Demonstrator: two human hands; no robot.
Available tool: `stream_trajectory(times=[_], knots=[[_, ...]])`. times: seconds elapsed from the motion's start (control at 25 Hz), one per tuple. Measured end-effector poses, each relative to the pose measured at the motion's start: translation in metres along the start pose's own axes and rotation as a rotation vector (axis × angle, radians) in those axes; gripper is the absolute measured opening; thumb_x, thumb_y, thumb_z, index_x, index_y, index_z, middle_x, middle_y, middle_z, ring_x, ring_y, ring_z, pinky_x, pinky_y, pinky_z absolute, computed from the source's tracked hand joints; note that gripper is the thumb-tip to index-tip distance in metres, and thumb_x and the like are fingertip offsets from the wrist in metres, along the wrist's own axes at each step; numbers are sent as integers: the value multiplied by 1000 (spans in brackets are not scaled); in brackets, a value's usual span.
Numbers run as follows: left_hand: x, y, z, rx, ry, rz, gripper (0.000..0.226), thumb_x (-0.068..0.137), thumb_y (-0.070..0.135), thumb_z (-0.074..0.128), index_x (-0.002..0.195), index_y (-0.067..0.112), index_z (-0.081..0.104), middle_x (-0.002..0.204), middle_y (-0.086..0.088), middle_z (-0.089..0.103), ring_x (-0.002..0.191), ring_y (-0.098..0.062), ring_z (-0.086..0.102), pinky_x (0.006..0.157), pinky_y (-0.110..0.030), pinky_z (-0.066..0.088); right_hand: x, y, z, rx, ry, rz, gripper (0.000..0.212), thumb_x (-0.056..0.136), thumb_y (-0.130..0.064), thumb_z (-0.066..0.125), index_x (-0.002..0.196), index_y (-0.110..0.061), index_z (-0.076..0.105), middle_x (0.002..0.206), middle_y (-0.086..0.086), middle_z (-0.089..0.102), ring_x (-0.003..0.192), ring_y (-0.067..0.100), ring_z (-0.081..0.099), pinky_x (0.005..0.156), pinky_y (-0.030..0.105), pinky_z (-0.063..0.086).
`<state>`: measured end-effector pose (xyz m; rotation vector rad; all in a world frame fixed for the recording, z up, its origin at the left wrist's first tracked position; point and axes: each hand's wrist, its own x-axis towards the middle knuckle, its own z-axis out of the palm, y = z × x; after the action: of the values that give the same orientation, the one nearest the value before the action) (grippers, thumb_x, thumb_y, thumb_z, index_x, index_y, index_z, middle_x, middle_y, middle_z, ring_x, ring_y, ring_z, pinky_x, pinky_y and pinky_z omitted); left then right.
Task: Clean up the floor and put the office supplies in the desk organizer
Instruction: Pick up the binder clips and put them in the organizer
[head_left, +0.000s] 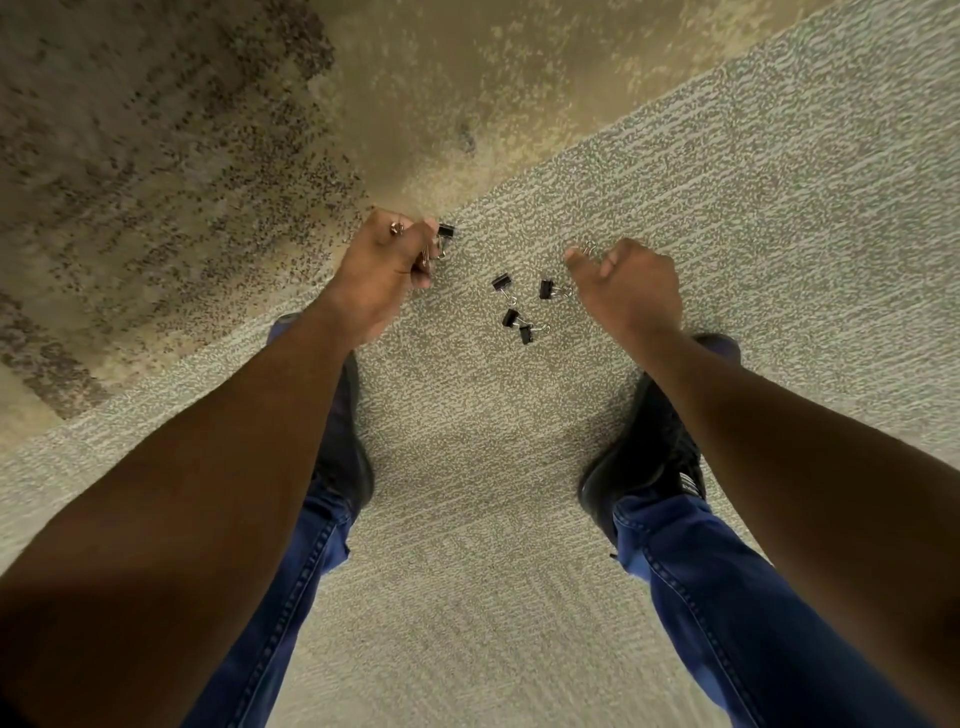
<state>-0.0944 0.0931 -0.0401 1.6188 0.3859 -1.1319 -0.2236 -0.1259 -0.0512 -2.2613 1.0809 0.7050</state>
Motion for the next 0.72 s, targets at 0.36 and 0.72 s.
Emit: stream_trajectory(times=[0.36, 0.72], knots=[[9, 13, 8, 317, 190, -57, 19, 84, 8, 51, 70, 18, 58, 65, 2, 53, 55, -11, 46, 53, -24, 38, -11, -19, -1, 643, -233, -32, 24, 91, -10, 45, 67, -14, 42, 60, 0, 44, 47, 9, 32, 42, 18, 24], [20, 5, 36, 1145, 246, 170, 37, 92, 30, 56, 119, 7, 45, 105, -9, 56, 96, -23, 54, 80, -36, 48, -19, -10, -18, 1140, -400, 105, 11, 74, -13, 44, 65, -17, 49, 67, 5, 55, 53, 14, 41, 47, 23, 30]])
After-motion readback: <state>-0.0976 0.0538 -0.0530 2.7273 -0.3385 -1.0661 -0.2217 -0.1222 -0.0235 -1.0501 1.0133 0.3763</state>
